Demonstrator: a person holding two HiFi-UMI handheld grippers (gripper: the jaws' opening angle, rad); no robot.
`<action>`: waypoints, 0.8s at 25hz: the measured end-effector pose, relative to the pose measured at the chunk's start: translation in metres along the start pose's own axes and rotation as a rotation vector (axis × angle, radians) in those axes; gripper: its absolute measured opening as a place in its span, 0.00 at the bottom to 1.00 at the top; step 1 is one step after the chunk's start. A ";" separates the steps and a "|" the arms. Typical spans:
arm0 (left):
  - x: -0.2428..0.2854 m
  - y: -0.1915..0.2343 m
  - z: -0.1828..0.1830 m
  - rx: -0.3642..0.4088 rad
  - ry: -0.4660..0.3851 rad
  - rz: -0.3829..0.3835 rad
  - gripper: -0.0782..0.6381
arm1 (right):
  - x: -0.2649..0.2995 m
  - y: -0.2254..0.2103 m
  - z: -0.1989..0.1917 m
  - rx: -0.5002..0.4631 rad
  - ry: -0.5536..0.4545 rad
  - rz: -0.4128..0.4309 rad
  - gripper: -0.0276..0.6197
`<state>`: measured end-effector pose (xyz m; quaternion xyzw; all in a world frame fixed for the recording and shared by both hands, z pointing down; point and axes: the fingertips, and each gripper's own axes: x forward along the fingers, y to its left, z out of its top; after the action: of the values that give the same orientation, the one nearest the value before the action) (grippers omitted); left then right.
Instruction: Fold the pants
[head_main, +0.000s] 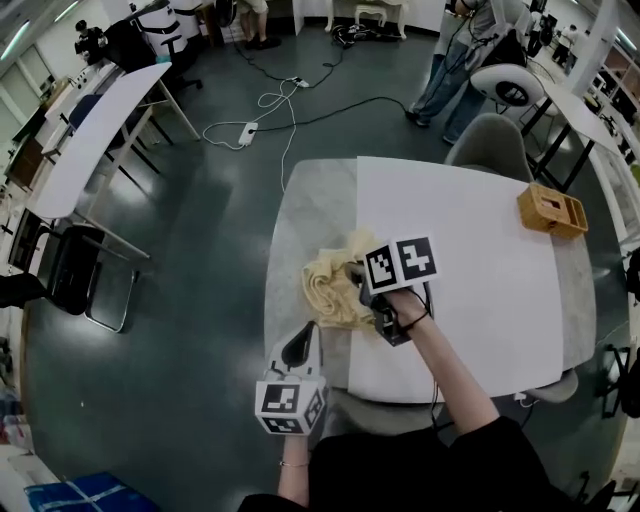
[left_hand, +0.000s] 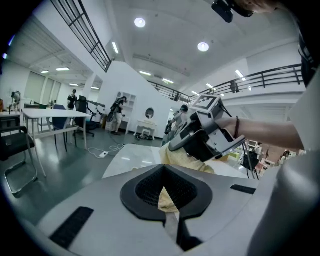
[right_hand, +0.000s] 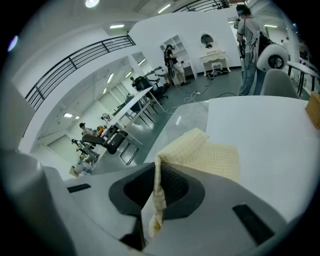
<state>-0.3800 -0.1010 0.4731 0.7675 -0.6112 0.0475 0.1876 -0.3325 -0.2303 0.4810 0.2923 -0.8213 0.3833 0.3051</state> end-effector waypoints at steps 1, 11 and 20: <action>-0.002 0.002 -0.002 -0.003 0.002 0.003 0.13 | 0.008 0.002 -0.003 0.000 0.010 -0.001 0.09; -0.009 0.018 -0.014 -0.030 0.027 0.022 0.13 | 0.059 0.009 -0.018 0.032 0.068 -0.025 0.09; -0.010 0.026 -0.021 -0.041 0.044 0.029 0.13 | 0.087 0.005 -0.031 0.073 0.100 -0.061 0.09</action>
<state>-0.4041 -0.0894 0.4952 0.7534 -0.6186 0.0544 0.2162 -0.3835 -0.2235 0.5578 0.3088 -0.7813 0.4176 0.3463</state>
